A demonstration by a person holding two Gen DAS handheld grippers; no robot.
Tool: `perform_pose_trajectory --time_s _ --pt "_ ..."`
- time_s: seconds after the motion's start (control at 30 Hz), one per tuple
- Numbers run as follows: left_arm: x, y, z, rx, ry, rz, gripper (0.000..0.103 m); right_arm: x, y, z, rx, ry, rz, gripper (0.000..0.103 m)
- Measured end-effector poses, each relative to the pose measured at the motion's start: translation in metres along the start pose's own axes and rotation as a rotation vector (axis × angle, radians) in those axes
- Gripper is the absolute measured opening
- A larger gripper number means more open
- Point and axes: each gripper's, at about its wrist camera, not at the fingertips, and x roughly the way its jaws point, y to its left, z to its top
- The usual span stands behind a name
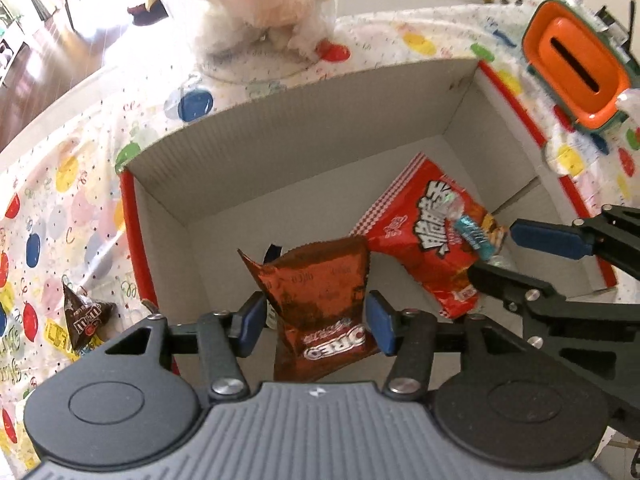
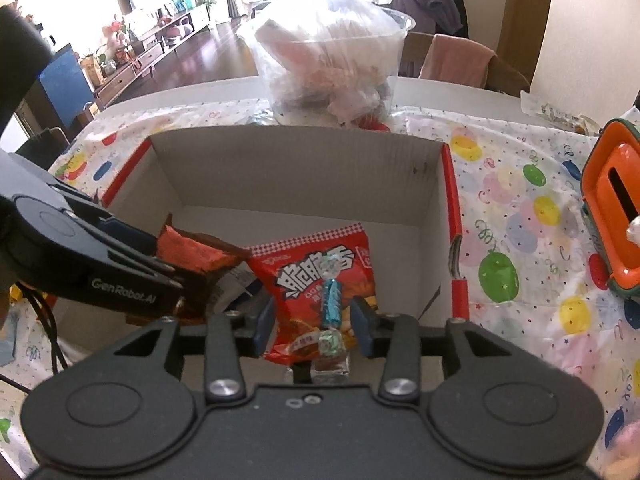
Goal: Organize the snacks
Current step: 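Open both grippers to drop the Oreo bag and candy into the box, then move both grippers back over the snacks on the tablecloth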
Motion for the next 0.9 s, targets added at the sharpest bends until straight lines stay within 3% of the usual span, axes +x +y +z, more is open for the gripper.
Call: perform_pose_trajectory --time_s 0.17,0.43,0.9 --pt "-0.021 0.002 -0.009 -0.012 -0.061 -0.021 0.06 -0.013 0.004 0.0 0.007 -0.015 0.005 0.047" --pt "-0.051 0.01 -0.025 -0.033 -0.149 -0.042 0.06 -0.034 0.015 0.002 0.021 -0.063 0.009 0.064" --pt "-0.107 0.037 -0.064 -0.059 -0.32 -0.067 0.072 -0.076 0.049 0.006 0.033 -0.163 0.039 0.086"
